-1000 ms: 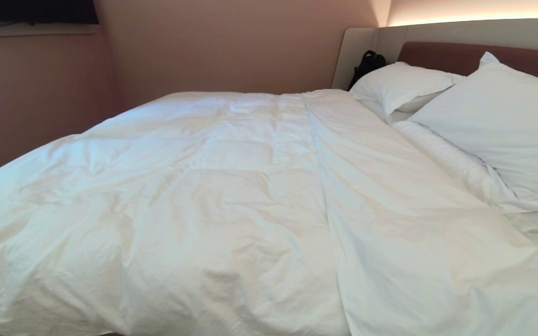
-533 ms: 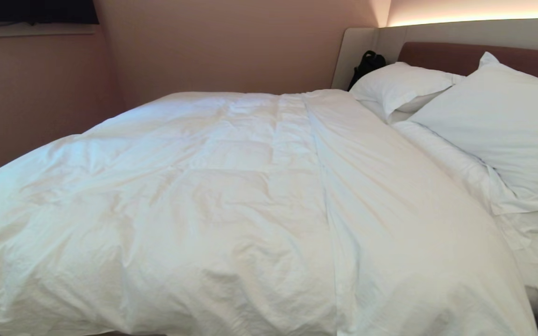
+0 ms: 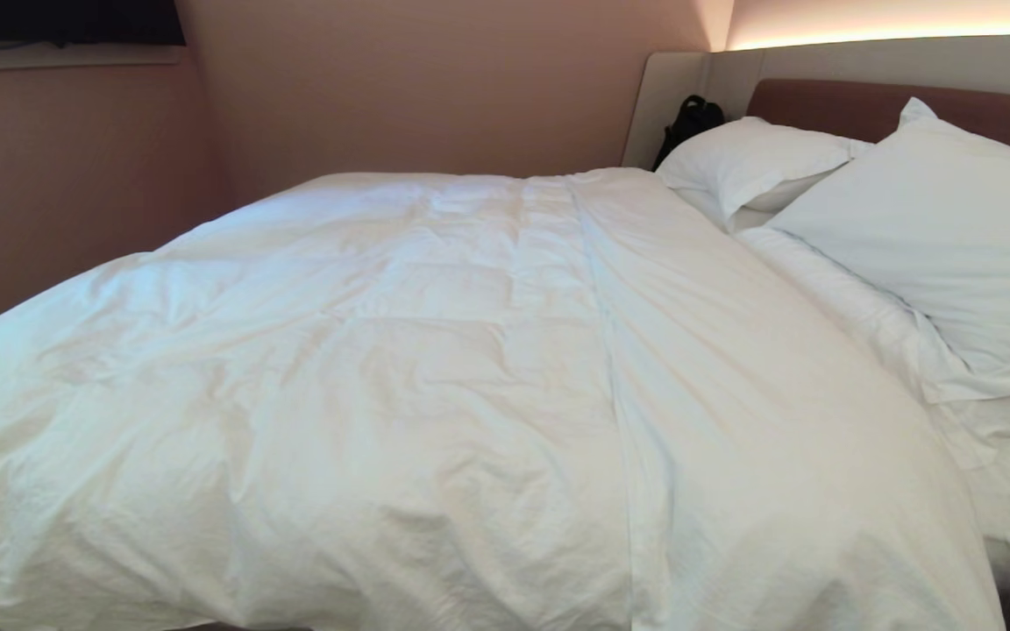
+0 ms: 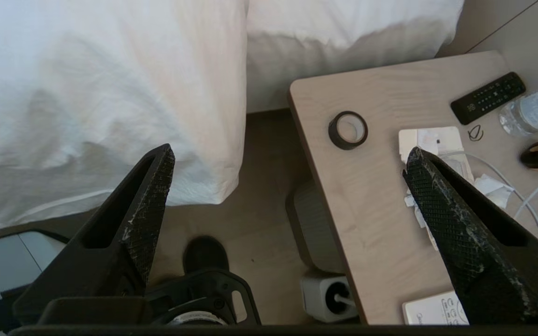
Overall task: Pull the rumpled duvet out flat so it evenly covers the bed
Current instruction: Flatten the corners of the folded blanket
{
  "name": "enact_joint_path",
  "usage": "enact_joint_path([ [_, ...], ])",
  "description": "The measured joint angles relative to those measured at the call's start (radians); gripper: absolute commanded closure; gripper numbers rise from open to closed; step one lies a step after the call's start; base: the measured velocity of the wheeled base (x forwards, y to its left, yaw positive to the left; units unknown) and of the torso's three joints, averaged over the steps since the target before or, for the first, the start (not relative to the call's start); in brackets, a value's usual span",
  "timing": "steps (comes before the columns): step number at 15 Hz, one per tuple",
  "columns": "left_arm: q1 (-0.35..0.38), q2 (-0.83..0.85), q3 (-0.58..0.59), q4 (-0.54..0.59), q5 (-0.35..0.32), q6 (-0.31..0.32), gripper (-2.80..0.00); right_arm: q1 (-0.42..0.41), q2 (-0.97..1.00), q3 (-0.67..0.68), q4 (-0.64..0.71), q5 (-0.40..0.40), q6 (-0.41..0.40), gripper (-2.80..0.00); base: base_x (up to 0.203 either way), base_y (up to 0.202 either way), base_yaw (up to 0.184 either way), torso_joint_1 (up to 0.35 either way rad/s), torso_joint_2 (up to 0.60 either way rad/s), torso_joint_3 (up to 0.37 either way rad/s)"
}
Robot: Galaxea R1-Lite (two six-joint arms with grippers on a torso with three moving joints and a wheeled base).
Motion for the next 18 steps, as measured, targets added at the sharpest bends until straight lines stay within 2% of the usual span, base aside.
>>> enact_joint_path([
  [1,0.0,0.0,0.0,0.0,0.0,0.0,0.0,0.0,0.041,0.004,-0.014,0.0,0.002,-2.8,0.0,0.0,0.0,0.0,0.0,0.0],
  [2,0.0,0.0,0.0,0.0,0.0,0.0,0.0,0.0,0.081,0.008,-0.033,-0.002,0.005,0.0,0.0,0.0,0.0,0.0,0.0,0.0],
  [7,0.0,0.0,0.0,0.0,0.0,0.0,0.0,-0.003,0.309,0.005,-0.169,0.033,0.011,0.0,0.0,0.0,0.0,0.0,0.0,0.0],
  [12,0.0,0.0,0.0,0.0,0.0,0.0,0.0,-0.047,0.557,0.077,-0.301,0.15,0.002,0.0,0.0,0.0,0.0,0.0,0.0,0.0],
  [18,0.0,0.0,0.0,0.0,0.0,0.0,0.0,-0.078,0.754,0.209,-0.565,0.286,-0.069,0.0,0.0,0.0,0.0,0.0,0.0,0.0],
])
